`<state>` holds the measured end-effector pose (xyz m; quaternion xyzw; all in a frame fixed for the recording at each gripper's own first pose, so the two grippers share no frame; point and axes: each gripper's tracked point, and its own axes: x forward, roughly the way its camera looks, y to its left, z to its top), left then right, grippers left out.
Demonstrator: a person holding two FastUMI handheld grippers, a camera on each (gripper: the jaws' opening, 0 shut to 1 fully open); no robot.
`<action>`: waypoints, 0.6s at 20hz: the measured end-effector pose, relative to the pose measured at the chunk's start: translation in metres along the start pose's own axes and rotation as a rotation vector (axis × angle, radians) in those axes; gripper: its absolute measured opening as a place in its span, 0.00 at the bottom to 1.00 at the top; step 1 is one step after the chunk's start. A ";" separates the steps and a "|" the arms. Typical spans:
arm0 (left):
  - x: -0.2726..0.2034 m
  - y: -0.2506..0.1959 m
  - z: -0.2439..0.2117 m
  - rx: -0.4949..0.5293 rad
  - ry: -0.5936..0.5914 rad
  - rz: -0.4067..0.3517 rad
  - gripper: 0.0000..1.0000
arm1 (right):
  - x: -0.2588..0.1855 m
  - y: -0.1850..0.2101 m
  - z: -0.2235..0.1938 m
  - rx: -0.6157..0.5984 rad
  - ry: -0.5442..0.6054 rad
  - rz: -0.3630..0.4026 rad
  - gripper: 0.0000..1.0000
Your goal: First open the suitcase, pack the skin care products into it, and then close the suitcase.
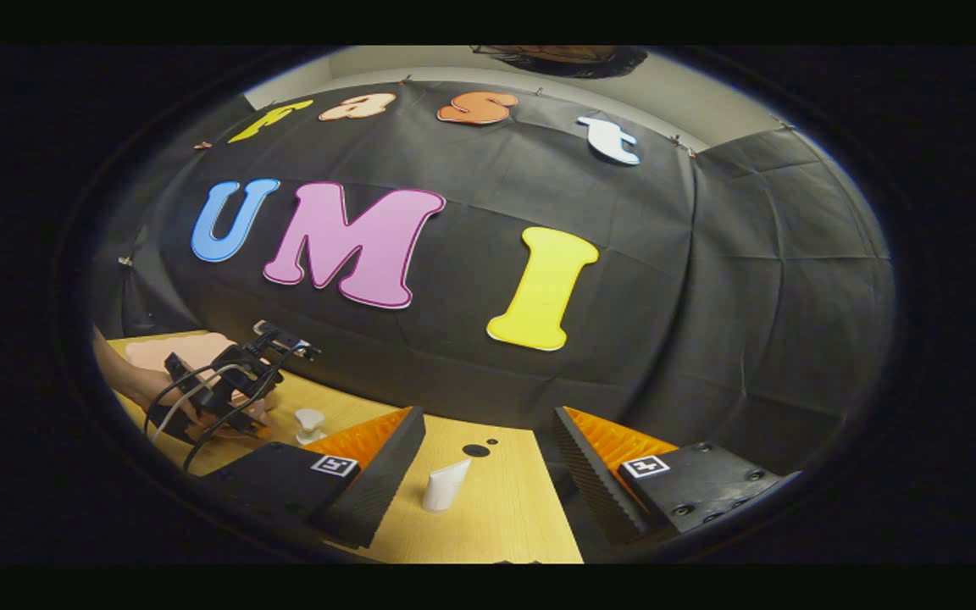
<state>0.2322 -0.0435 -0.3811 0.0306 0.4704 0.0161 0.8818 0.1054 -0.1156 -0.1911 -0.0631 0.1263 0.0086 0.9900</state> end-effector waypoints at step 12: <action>-0.071 0.000 0.051 -0.011 -0.104 -0.110 0.13 | -0.014 0.023 0.018 0.006 -0.014 0.029 0.97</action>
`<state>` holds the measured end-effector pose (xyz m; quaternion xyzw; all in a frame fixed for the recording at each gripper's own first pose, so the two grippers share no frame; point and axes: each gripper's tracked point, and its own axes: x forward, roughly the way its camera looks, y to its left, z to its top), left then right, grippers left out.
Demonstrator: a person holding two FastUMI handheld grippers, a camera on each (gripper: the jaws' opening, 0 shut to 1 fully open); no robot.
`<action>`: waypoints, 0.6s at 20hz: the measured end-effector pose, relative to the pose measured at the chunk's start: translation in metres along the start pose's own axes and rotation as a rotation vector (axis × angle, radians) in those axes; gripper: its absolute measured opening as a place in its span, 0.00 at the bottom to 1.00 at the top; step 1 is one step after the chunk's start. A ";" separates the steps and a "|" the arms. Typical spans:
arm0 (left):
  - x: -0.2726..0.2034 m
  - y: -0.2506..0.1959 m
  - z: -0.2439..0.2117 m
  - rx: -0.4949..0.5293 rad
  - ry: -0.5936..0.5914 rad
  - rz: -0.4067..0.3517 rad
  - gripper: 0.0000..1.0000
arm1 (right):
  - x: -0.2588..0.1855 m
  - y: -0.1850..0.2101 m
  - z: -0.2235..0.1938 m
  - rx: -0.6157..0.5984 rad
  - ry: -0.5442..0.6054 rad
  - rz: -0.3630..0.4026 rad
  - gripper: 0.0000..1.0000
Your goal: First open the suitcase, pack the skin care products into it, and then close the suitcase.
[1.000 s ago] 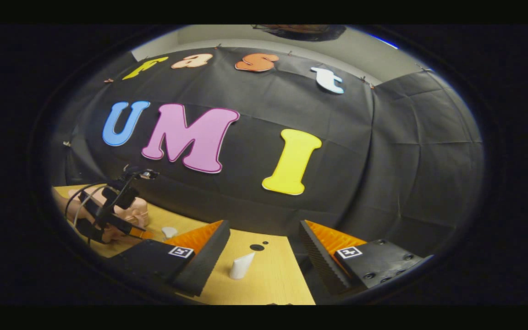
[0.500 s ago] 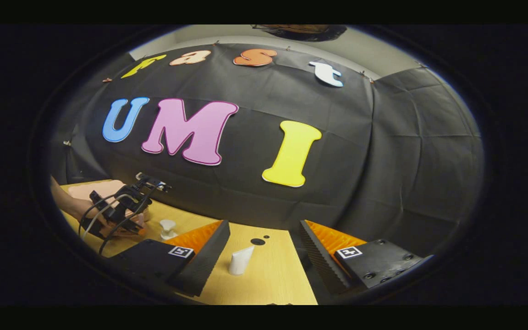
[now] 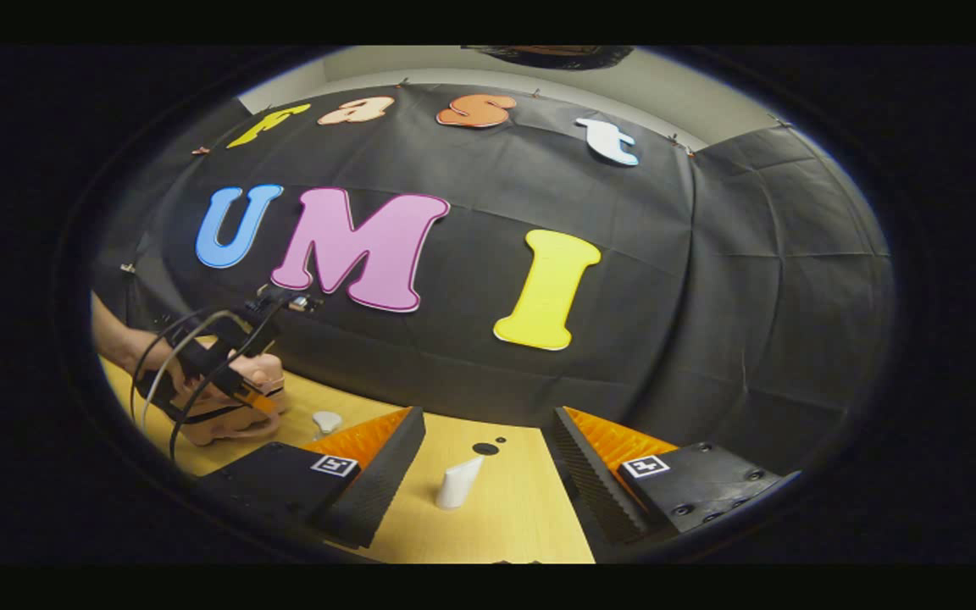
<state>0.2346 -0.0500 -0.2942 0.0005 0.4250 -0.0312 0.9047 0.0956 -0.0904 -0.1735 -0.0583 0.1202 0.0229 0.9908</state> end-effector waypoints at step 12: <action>-0.147 0.167 0.088 0.121 -0.079 0.127 0.13 | -0.006 0.071 0.059 0.021 -0.072 0.056 0.96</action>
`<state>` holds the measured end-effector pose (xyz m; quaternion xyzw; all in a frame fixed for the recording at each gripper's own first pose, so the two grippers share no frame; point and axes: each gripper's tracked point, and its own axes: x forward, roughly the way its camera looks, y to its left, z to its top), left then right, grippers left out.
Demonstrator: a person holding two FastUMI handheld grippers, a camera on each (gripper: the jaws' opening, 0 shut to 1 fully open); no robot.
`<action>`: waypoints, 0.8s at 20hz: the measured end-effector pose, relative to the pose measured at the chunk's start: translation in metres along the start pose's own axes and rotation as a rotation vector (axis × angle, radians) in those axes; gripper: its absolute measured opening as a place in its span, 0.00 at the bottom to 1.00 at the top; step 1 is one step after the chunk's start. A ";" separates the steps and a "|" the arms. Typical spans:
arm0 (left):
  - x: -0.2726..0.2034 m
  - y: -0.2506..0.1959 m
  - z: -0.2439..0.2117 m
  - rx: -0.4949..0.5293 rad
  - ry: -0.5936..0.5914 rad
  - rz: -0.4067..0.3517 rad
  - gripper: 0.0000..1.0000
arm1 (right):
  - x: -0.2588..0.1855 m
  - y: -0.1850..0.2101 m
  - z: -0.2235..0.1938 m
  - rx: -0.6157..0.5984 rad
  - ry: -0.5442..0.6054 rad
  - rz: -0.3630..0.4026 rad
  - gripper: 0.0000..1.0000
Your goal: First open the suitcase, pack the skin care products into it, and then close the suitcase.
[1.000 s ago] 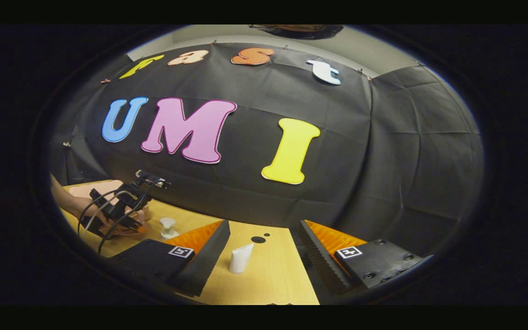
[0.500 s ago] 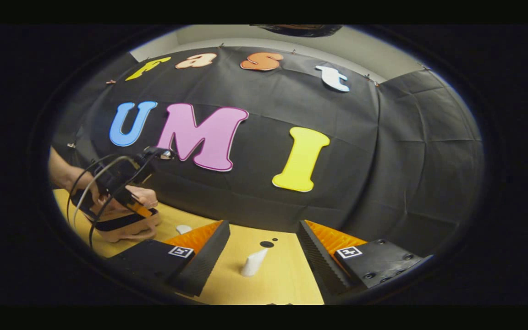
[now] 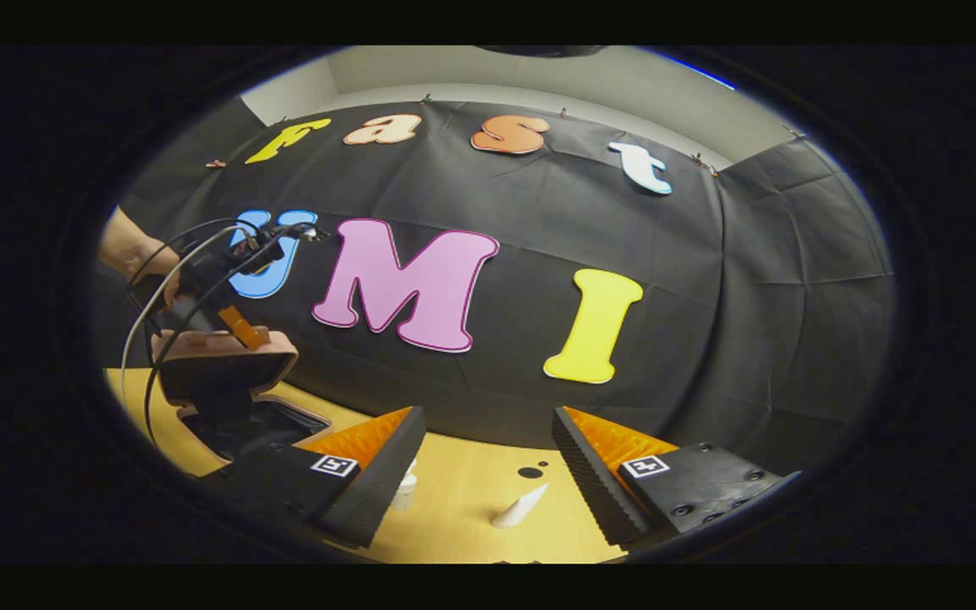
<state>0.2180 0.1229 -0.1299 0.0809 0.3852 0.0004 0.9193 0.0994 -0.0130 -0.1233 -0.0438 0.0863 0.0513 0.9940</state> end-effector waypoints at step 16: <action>0.068 0.326 -0.134 0.010 -0.018 0.310 0.12 | -0.032 0.052 -0.016 -0.044 0.099 -0.181 0.95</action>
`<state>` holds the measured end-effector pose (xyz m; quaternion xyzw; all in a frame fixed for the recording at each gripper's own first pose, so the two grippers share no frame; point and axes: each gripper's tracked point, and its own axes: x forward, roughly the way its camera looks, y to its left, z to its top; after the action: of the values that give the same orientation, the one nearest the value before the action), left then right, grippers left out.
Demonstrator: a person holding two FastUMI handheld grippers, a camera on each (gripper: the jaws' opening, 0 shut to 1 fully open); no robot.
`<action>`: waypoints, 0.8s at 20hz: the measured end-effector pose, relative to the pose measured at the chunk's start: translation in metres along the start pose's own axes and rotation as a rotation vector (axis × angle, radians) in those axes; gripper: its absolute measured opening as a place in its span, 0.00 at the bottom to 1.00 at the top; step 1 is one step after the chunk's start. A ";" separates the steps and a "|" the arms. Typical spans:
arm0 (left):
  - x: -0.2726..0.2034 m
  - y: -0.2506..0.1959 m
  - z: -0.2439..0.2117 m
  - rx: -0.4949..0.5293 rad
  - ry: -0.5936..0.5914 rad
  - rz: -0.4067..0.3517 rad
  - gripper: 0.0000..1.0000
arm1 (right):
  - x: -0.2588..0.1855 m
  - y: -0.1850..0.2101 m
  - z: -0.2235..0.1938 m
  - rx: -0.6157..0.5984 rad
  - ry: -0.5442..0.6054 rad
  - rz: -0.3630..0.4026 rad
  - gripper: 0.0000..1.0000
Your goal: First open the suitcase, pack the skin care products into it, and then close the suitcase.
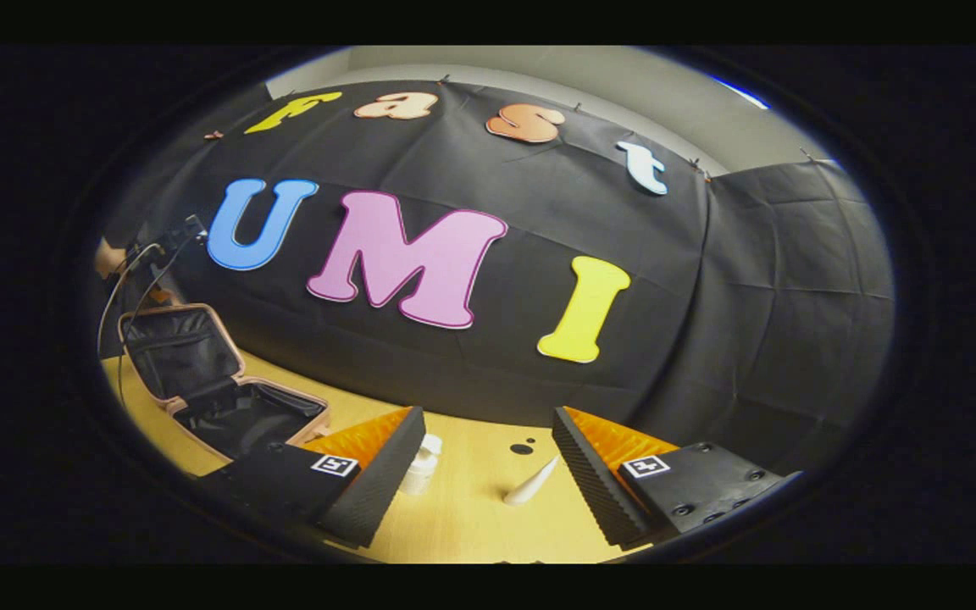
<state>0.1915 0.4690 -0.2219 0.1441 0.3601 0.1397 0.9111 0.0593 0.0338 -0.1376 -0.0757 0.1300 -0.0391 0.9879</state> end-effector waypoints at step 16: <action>0.070 0.029 -0.094 -0.109 -0.001 0.115 0.52 | -0.037 0.030 -0.009 -0.013 0.019 -0.045 0.97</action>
<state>0.1706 0.5359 -0.3197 0.1148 0.3425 0.2110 0.9083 0.0231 0.0656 -0.1421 -0.0845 0.1376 -0.0611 0.9850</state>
